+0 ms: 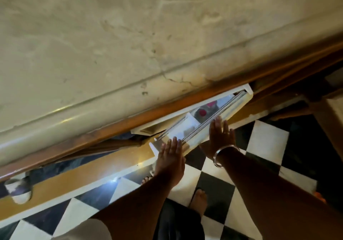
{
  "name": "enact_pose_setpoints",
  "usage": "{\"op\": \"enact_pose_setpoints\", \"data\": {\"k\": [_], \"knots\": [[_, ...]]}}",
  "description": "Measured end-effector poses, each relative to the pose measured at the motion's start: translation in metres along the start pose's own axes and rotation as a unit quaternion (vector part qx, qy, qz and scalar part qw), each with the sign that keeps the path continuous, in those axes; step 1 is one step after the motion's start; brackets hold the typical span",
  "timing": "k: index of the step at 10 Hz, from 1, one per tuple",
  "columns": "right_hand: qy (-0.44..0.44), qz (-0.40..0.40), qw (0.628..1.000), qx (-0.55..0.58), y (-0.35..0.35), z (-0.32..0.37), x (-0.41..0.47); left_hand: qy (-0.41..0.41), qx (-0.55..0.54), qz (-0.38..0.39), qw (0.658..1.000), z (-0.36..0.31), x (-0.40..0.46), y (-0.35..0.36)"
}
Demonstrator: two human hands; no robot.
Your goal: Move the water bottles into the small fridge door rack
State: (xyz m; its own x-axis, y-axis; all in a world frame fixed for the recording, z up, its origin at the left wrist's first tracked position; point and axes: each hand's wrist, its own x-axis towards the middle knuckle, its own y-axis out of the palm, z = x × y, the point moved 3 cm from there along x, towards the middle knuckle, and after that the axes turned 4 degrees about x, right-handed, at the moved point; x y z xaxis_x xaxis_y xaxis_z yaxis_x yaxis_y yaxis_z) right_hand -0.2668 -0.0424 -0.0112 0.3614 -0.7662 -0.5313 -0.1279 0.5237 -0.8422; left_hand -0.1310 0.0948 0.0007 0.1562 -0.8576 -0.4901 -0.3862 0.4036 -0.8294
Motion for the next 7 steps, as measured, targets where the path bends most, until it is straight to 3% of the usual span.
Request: {"op": "enact_pose_setpoints", "data": {"k": [1,3,4,7], "knots": [[-0.033,0.003,0.999,0.004,0.006,0.011,0.006,-0.001,0.058,-0.019,0.998,-0.003,0.000,-0.001],[-0.087,0.030,0.994,-0.062,0.004,0.024,0.017,-0.119,0.034,0.018,0.992,-0.008,0.015,-0.013],[-0.094,0.051,0.992,-0.067,0.000,0.025,0.030,-0.137,0.037,0.045,0.989,-0.006,0.027,-0.019],[-0.087,0.077,0.992,-0.038,-0.018,0.026,0.035,-0.112,0.035,0.057,0.991,0.006,0.039,-0.019]]}}
